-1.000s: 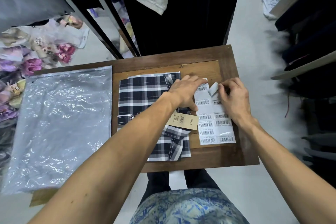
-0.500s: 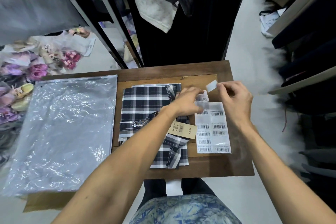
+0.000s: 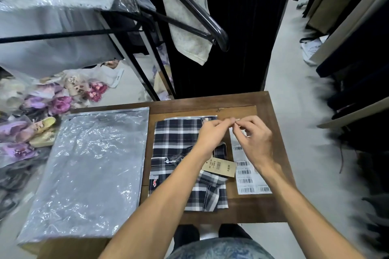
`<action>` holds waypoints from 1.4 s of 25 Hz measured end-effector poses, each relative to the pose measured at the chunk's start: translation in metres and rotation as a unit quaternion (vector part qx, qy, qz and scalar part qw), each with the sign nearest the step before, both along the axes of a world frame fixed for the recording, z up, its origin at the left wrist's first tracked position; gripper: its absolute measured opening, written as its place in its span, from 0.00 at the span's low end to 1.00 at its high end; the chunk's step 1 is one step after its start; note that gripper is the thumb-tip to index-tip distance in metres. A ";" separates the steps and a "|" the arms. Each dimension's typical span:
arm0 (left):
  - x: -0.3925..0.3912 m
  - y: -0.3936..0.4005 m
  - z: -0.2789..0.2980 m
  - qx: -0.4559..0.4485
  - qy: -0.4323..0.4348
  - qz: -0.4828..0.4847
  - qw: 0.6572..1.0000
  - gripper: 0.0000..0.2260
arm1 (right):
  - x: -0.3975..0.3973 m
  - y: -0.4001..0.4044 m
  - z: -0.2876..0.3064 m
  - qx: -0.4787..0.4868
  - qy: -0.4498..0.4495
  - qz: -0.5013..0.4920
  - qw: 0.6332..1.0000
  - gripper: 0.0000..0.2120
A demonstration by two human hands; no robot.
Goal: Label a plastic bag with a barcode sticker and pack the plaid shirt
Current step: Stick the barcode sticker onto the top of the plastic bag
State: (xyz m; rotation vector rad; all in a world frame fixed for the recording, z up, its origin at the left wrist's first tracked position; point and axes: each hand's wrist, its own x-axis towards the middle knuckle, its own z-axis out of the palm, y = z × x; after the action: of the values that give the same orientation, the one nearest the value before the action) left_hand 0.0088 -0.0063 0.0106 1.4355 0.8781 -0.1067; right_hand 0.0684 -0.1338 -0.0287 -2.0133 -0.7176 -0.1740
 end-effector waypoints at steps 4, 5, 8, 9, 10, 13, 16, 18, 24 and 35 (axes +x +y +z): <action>-0.010 0.003 0.005 -0.036 0.013 0.032 0.999 0.10 | -0.011 0.007 -0.010 0.005 -0.025 0.038 0.999 0.07; -0.013 0.005 0.006 -0.025 0.017 0.037 0.999 0.09 | -0.013 0.007 -0.011 -0.003 -0.023 0.053 0.998 0.07; -0.021 0.008 0.007 0.059 0.031 0.023 0.997 0.10 | -0.018 0.008 -0.008 -0.023 0.024 0.101 0.994 0.08; -0.024 0.009 0.007 0.097 0.040 0.017 0.994 0.11 | -0.019 0.008 -0.006 -0.021 0.060 0.105 0.992 0.09; -0.027 0.010 0.009 0.128 0.045 0.011 0.991 0.12 | -0.019 0.008 -0.003 -0.017 0.100 0.101 0.990 0.10; -0.039 0.015 0.017 0.184 0.028 -0.059 0.981 0.12 | -0.014 0.008 0.006 -0.010 0.207 0.072 0.976 0.10; -0.056 0.023 0.020 0.225 0.031 -0.121 0.966 0.09 | -0.009 0.012 0.014 0.023 0.315 0.104 0.943 0.07; -0.070 0.031 0.020 0.262 0.031 -0.132 0.955 0.09 | -0.012 0.018 0.018 0.025 0.356 0.136 0.924 0.05; -0.108 0.065 0.033 0.352 0.013 -0.135 0.926 0.12 | -0.040 0.054 0.031 0.033 0.421 0.190 0.886 0.05; -0.167 0.207 0.075 0.327 -0.073 -0.116 0.935 0.17 | -0.115 0.181 0.086 0.066 0.342 0.168 0.922 0.09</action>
State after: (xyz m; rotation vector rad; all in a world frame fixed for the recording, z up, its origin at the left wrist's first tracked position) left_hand -0.1585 0.2003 0.0856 2.1412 0.6379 0.1297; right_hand -0.0462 0.0472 0.0570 -1.6255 -0.5573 0.6414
